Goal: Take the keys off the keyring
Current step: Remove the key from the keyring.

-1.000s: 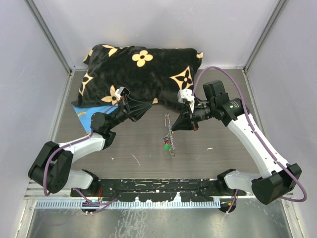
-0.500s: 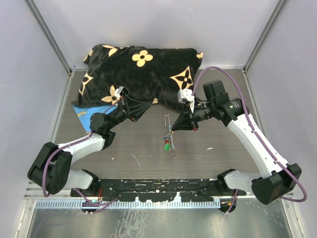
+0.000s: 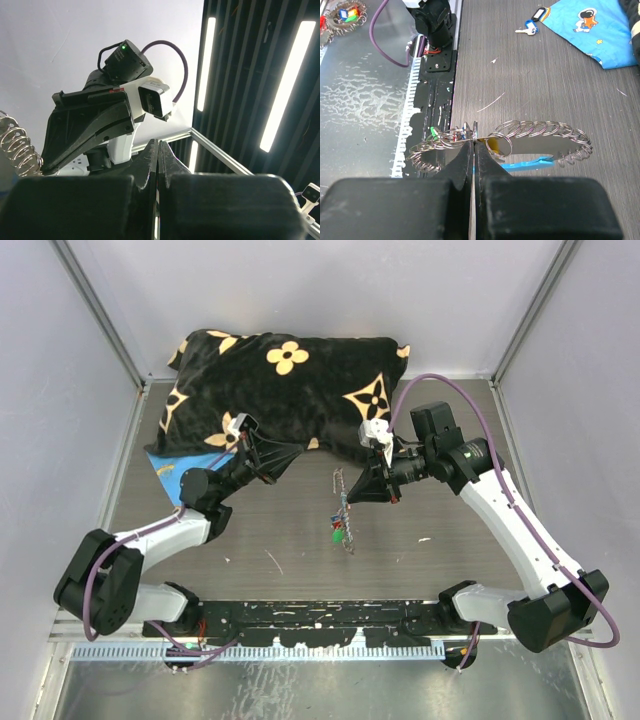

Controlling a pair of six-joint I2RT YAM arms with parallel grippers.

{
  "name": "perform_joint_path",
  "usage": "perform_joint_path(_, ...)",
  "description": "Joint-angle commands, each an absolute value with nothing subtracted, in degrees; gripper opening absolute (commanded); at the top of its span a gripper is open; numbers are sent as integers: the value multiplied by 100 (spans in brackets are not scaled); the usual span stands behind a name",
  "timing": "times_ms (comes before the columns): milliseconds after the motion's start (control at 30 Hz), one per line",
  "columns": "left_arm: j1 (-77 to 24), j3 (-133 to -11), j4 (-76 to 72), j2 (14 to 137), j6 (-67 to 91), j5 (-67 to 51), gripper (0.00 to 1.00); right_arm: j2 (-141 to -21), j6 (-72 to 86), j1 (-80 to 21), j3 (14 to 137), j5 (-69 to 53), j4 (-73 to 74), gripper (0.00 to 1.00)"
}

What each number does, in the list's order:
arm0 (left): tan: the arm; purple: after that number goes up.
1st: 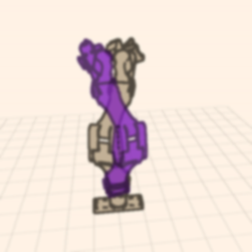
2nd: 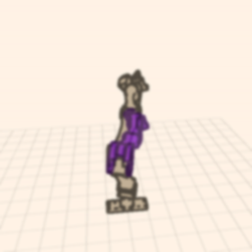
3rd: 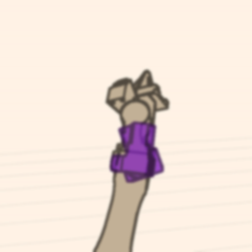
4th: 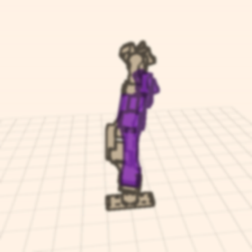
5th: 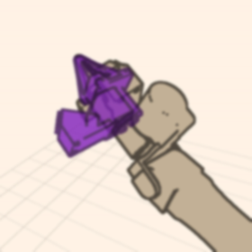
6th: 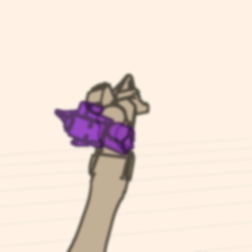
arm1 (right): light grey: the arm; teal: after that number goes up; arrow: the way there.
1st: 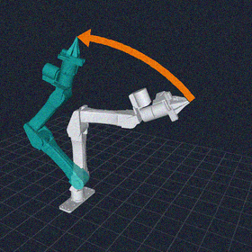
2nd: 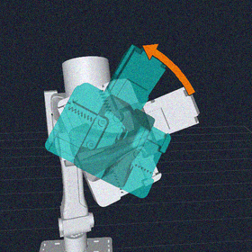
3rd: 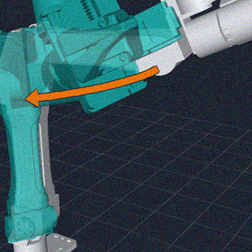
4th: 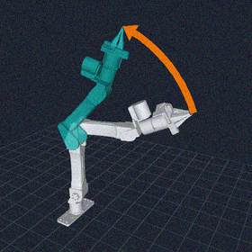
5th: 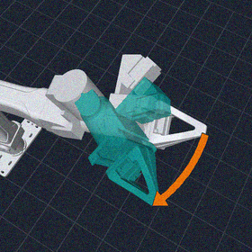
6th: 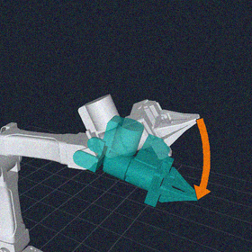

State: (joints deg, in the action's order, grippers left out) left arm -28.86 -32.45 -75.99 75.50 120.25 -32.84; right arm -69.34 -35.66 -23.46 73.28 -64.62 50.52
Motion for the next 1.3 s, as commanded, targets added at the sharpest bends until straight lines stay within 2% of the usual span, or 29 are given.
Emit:
perform_joint_path(0, -2892, -3311, -7770, 7317, 12881, -3097, 0, -6659, -3497, -2314, 7351, -6749, 4738, 1)
perform_joint_path(600, -2883, -2872, -8191, 6651, 13246, -2025, 0, -6377, -3472, -2285, 7290, -6828, 4700, 1)
perform_joint_path(1100, -2848, -3656, -8191, 6197, 13096, -2699, 0, -6252, -3480, -2281, 7253, -6855, 4685, 1)
perform_joint_path(1167, -2850, -3638, -8191, 6157, 13111, -2670, 5, -6232, -3482, -2277, 7253, -6850, 4684, 1)
perform_joint_path(1267, -2848, -3570, -8191, 6102, 13106, -2594, 7, -6199, -3495, -2278, 7256, -6855, 4702, 1)
